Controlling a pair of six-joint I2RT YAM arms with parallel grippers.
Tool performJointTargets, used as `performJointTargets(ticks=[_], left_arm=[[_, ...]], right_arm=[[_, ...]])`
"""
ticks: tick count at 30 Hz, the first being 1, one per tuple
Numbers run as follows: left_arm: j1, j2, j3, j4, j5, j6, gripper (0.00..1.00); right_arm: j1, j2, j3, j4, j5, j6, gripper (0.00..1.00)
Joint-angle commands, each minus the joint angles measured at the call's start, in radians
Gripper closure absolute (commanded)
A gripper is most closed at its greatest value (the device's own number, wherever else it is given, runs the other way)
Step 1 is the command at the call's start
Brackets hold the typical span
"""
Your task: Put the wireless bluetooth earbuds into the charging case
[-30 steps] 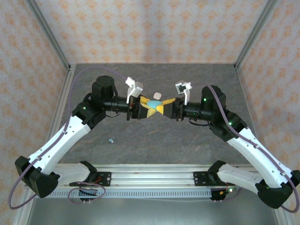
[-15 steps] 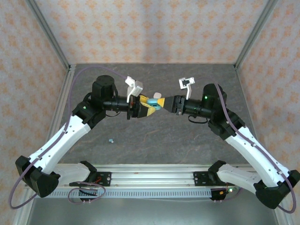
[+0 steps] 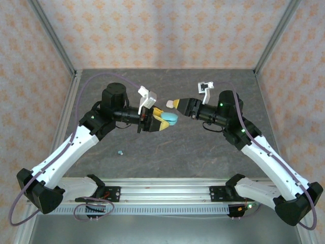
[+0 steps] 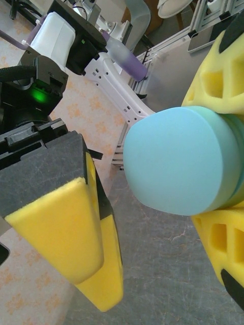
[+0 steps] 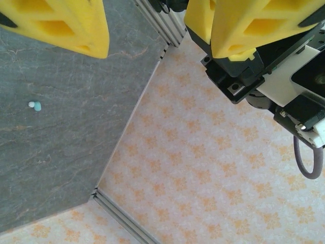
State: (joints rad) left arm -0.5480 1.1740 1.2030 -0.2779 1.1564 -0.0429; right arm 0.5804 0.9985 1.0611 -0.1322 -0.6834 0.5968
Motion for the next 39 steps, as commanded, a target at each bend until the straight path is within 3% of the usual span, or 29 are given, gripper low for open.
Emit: performJointTargets(ticks=[1, 9, 20, 30, 39], left_arm=[[-0.003, -0.012, 0.018, 0.008, 0.025, 0.022, 0.91], [-0.003, -0.002, 0.035, -0.004, 0.023, 0.029, 0.91], [-0.003, 0.008, 0.048, 0.006, 0.028, 0.006, 0.91], [-0.008, 0.006, 0.046, 0.005, 0.033, 0.006, 0.91], [-0.009, -0.004, 0.041, -0.001, 0.043, 0.011, 0.91]], right_arm=[[-0.005, -0.064, -0.011, 0.062, -0.029, -0.064, 0.39], [0.012, -0.138, 0.002, -0.031, -0.154, -0.218, 0.27], [0.111, -0.053, 0.103, -0.245, -0.085, -0.419, 0.22], [0.108, -0.048, 0.127, -0.253, 0.123, -0.423, 0.26], [0.109, -0.002, 0.140, -0.204, 0.089, -0.402, 0.32]])
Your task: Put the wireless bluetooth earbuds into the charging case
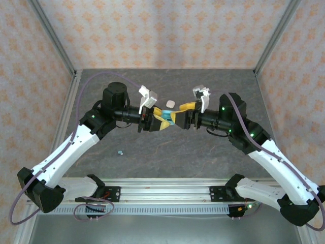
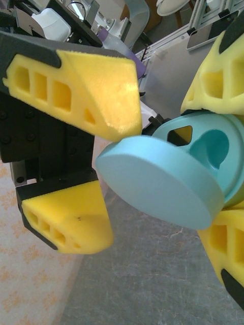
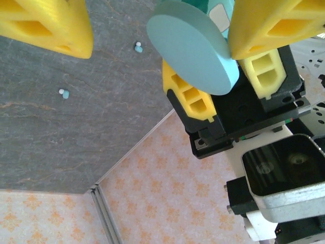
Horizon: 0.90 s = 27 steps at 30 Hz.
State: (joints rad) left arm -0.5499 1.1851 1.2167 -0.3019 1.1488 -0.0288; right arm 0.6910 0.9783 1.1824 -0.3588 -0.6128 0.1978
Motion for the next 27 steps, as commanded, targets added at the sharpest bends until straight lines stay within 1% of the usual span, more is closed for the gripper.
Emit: performJointTargets(ticks=[1, 6, 10, 12, 17, 19, 20, 21, 24, 27], left_arm=[[-0.008, -0.015, 0.026, 0.024, 0.052, -0.003, 0.91], [-0.008, -0.020, 0.027, 0.015, 0.058, 0.005, 0.91], [-0.008, -0.022, 0.030, 0.007, 0.065, 0.012, 0.91], [-0.007, -0.022, 0.031, 0.001, 0.066, 0.016, 0.91], [-0.008, -0.024, 0.035, -0.031, 0.051, 0.046, 0.90], [-0.007, -0.026, 0.034, -0.043, 0.040, 0.061, 0.89], [-0.008, -0.030, 0.031, -0.045, 0.032, 0.063, 0.88], [-0.008, -0.032, 0.028, -0.043, 0.025, 0.064, 0.86], [-0.008, -0.046, 0.013, -0.034, -0.005, 0.066, 0.77], [-0.008, -0.067, -0.012, -0.011, -0.042, 0.066, 0.65]], right_arm=[[-0.002, 0.023, 0.015, 0.034, 0.005, 0.000, 0.34], [-0.001, 0.036, -0.002, 0.093, -0.050, 0.005, 0.44], [-0.002, 0.043, -0.021, 0.122, -0.073, 0.006, 0.48], [-0.001, 0.046, -0.026, 0.129, -0.082, 0.006, 0.52], [-0.002, 0.048, -0.033, 0.149, -0.082, -0.003, 0.68], [-0.002, 0.046, -0.031, 0.149, -0.069, -0.019, 0.77], [-0.002, 0.045, -0.029, 0.147, -0.062, -0.032, 0.82], [-0.002, 0.045, -0.027, 0.142, -0.059, -0.043, 0.84], [-0.001, 0.047, -0.014, 0.127, -0.051, -0.077, 0.87], [-0.001, 0.048, -0.001, 0.120, -0.041, -0.106, 0.90]])
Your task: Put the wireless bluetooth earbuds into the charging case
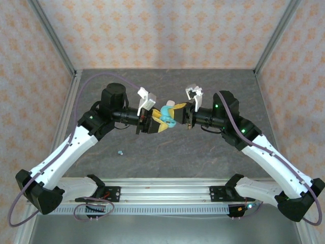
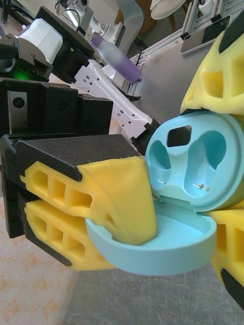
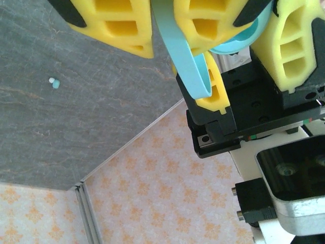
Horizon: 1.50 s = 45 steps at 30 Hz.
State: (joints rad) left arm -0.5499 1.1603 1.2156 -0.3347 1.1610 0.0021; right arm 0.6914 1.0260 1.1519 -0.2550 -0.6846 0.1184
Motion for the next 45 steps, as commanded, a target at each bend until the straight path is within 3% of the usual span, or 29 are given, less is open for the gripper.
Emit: performJointTargets(ticks=[1, 5, 8, 13, 21, 32, 36, 40, 45], left_arm=[[-0.008, -0.049, -0.017, 0.023, -0.066, 0.037, 0.60], [-0.005, -0.101, -0.061, 0.024, -0.156, 0.057, 0.35], [0.009, -0.162, -0.121, 0.060, -0.198, 0.056, 0.25], [0.016, -0.232, -0.195, 0.144, -0.227, 0.031, 0.19], [0.015, -0.174, -0.185, 0.190, -0.174, -0.021, 0.17], [0.015, -0.117, -0.133, 0.117, -0.057, 0.010, 0.31], [0.015, -0.123, -0.135, 0.107, -0.050, 0.022, 0.44], [0.015, -0.132, -0.134, 0.092, -0.056, 0.036, 0.64], [0.015, -0.142, -0.134, 0.075, -0.070, 0.050, 0.71]], right_arm=[[0.000, -0.001, 0.032, 0.013, 0.044, -0.036, 0.91], [0.015, -0.012, 0.042, -0.010, 0.108, -0.096, 0.94], [0.033, -0.025, 0.046, -0.029, 0.159, -0.147, 0.94], [0.096, -0.032, 0.058, -0.085, 0.244, -0.266, 0.94], [0.197, -0.012, 0.088, -0.105, 0.305, -0.356, 0.94], [0.214, 0.001, 0.093, -0.095, 0.292, -0.340, 0.93], [0.214, 0.004, 0.095, -0.082, 0.276, -0.325, 0.93], [0.213, 0.009, 0.095, -0.072, 0.265, -0.311, 0.92], [0.214, 0.013, 0.096, -0.066, 0.262, -0.300, 0.90]])
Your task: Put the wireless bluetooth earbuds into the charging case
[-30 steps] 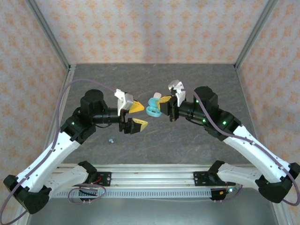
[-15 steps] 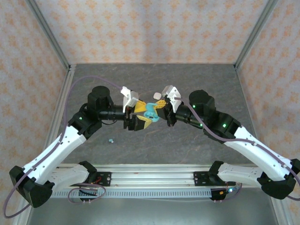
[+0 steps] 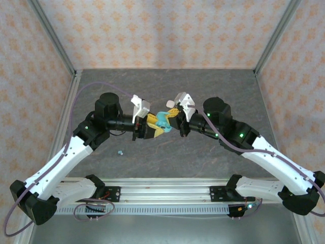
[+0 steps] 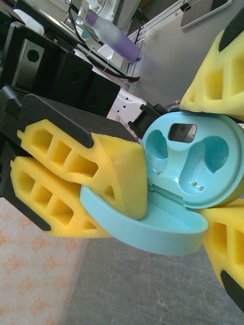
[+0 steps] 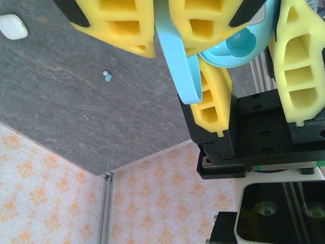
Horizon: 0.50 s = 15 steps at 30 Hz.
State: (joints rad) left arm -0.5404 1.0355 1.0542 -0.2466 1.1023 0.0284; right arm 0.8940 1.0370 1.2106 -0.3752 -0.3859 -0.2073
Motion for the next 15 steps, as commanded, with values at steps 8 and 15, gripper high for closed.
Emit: performJointTargets(ticks=[8, 15], left_arm=[[0.010, -0.041, 0.024, -0.039, -0.077, 0.015, 0.78], [0.027, -0.056, 0.003, -0.027, -0.106, -0.021, 0.79]], right_arm=[[0.011, 0.003, 0.038, 0.075, -0.045, 0.075, 0.67], [0.011, 0.000, 0.051, 0.064, -0.060, 0.147, 0.56]])
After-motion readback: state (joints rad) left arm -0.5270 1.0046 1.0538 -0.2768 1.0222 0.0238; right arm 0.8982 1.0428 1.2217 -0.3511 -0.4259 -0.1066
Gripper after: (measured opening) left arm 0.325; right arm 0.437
